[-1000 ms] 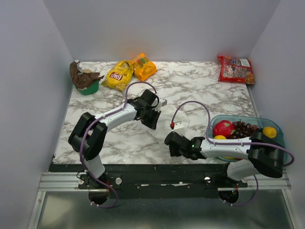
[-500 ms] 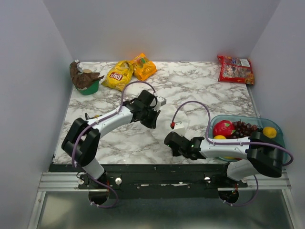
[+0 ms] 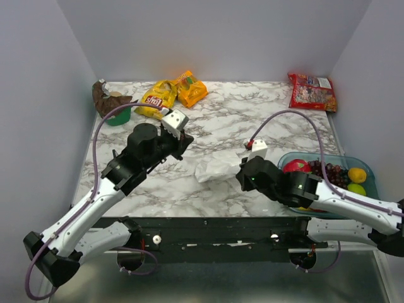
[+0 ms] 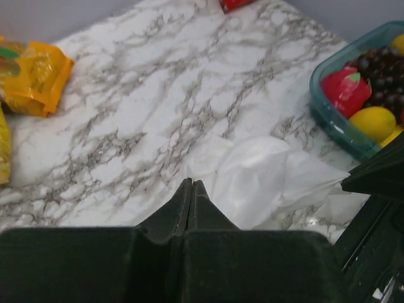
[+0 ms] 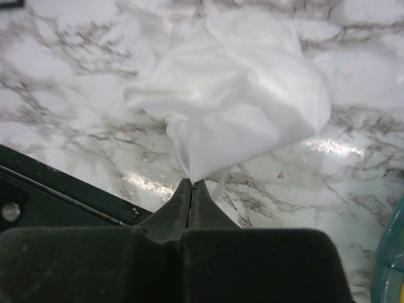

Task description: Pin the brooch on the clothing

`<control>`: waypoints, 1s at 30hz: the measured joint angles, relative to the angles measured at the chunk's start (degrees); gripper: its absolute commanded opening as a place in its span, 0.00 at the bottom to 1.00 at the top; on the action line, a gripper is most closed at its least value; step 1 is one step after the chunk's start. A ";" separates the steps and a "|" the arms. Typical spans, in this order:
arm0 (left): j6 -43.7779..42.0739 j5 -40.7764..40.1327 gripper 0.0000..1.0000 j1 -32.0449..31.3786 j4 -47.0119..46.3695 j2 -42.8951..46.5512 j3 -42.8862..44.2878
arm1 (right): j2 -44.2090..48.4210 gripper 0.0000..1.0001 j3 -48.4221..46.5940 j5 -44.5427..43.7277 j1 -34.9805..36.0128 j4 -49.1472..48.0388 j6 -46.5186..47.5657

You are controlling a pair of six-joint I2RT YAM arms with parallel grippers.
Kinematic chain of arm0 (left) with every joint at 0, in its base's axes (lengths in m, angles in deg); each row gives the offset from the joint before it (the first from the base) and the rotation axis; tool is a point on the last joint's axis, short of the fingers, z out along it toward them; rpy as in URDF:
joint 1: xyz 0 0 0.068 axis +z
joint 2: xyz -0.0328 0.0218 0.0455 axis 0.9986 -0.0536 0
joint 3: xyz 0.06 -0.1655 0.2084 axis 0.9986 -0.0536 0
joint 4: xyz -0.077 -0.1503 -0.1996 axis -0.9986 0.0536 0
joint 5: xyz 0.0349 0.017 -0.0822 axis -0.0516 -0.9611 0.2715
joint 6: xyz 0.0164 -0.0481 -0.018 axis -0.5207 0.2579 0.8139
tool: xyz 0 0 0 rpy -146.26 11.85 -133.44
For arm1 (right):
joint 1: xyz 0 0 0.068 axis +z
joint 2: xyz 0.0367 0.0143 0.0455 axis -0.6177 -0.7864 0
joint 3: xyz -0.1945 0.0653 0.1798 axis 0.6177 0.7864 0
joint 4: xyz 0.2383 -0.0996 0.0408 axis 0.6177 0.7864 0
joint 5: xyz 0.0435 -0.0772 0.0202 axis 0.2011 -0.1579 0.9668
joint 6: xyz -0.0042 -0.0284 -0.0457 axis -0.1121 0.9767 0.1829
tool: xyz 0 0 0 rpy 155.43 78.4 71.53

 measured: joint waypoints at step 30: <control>25.83 10.58 0.46 -9.53 -17.35 -30.21 -13.49 | 8.87 0.01 10.75 -0.55 0.04 4.46 -4.66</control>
